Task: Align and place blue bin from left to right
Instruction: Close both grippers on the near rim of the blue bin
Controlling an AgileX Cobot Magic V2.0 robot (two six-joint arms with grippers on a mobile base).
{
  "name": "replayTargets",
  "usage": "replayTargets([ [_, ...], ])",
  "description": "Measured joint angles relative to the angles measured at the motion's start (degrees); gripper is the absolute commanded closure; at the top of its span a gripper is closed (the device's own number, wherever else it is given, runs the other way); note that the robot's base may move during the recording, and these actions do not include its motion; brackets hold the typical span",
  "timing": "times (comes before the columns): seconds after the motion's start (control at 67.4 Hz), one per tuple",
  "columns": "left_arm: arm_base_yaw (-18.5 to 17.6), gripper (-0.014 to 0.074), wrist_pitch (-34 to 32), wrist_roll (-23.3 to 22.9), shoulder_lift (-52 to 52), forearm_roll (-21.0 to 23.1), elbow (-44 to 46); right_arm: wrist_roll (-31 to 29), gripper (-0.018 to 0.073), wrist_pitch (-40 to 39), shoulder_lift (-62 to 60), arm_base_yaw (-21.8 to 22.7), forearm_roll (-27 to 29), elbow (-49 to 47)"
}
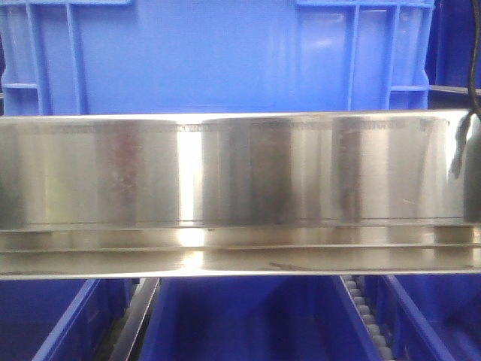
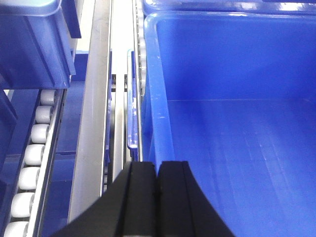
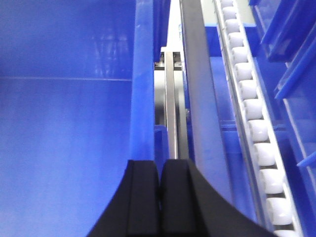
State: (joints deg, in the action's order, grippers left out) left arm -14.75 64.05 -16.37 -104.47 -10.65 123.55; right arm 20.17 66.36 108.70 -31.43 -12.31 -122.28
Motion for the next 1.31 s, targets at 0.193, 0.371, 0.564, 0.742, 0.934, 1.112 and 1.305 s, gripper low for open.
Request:
replayTargets([
  [0.193, 0.00, 0.0707, 0.12, 0.00, 0.00, 0.00, 0.00, 0.00, 0.0260, 0.11, 0.19, 0.00, 1.16, 0.00],
  [0.371, 0.00, 0.0707, 0.12, 0.00, 0.00, 0.00, 0.00, 0.00, 0.0234, -0.12, 0.21, 0.00, 1.25, 0.00],
  [0.564, 0.00, 0.0707, 0.23, 0.00, 0.00, 0.00, 0.00, 0.00, 0.0244, -1.30, 1.60, 0.00, 1.25, -0.03],
  [0.742, 0.00, 0.0707, 0.23, -0.10, 0.00, 0.00, 0.00, 0.04, 0.0244, -1.39, 4.24, 0.00, 1.25, -0.03],
  [0.934, 0.00, 0.0707, 0.23, -0.10, 0.00, 0.00, 0.00, 0.04, 0.0244, -1.42, 4.94, 0.00, 1.05, -0.13],
  [1.112, -0.18, 0.0667, 0.23, -0.10, 0.00, 0.00, 0.00, 0.04, 0.0244, -1.42, 4.94, 0.00, 1.05, -0.13],
  [1.305, -3.72, 0.0347, 0.23, -1.21, -0.13, -5.50, 0.04, 0.04, 0.0244, -1.42, 4.94, 0.00, 1.05, -0.13],
])
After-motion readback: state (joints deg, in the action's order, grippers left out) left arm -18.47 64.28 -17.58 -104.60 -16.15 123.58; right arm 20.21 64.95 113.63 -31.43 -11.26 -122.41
